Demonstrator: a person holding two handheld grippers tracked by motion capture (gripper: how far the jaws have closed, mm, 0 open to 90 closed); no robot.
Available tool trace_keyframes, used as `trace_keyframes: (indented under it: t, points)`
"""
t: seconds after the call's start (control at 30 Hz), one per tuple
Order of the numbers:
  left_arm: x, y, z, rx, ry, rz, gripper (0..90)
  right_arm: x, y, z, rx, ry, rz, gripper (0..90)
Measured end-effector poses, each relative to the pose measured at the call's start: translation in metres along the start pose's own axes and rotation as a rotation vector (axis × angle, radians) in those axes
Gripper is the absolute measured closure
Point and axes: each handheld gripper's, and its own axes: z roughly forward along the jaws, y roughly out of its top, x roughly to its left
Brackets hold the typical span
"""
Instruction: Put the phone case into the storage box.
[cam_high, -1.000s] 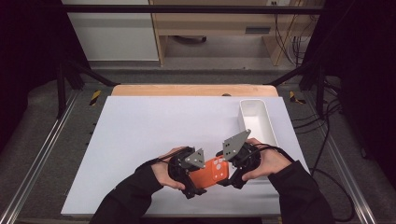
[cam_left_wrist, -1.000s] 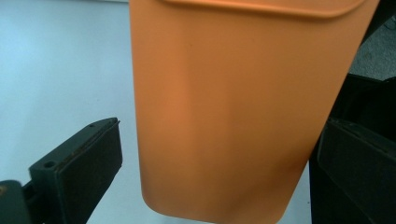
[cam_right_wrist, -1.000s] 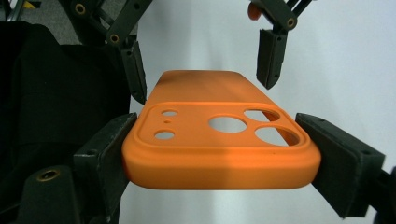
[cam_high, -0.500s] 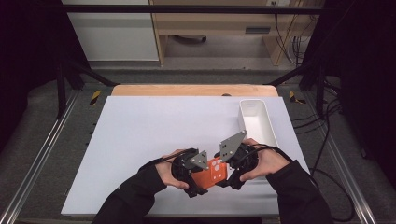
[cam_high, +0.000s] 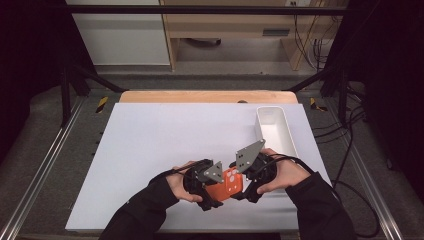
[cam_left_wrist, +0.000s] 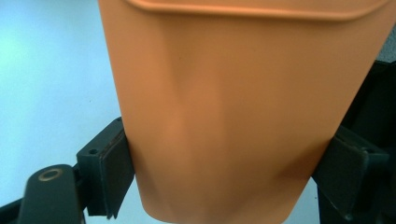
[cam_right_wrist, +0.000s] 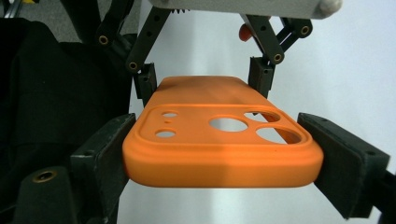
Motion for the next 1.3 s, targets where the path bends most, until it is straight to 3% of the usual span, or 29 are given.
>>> trace_keyframes:
  t: [0.17,0.37,0.63,0.67,0.93,1.3]
  points:
    - [0.000,-0.001,-0.001,-0.020,0.004,-0.005,15.5,0.000,0.000,-0.001,-0.021,-0.011,-0.005,13.9]
    - [0.001,-0.004,-0.004,-0.057,0.005,-0.020,15.5,0.002,0.000,-0.003,-0.054,-0.033,0.001,4.5]
    - [0.002,-0.008,-0.008,-0.091,0.005,-0.033,15.4,0.004,-0.002,-0.015,-0.150,-0.070,0.035,2.1]
    - [0.002,-0.010,-0.008,-0.100,0.008,-0.040,15.4,0.004,-0.005,-0.018,-0.184,-0.081,0.043,2.1]
    - [0.003,-0.022,-0.012,-0.149,0.018,-0.070,15.3,0.006,-0.021,-0.028,-0.292,-0.119,0.088,1.6]
    - [0.004,-0.035,-0.015,-0.249,0.034,-0.112,15.2,0.008,-0.040,-0.030,-0.385,-0.150,0.137,1.7]
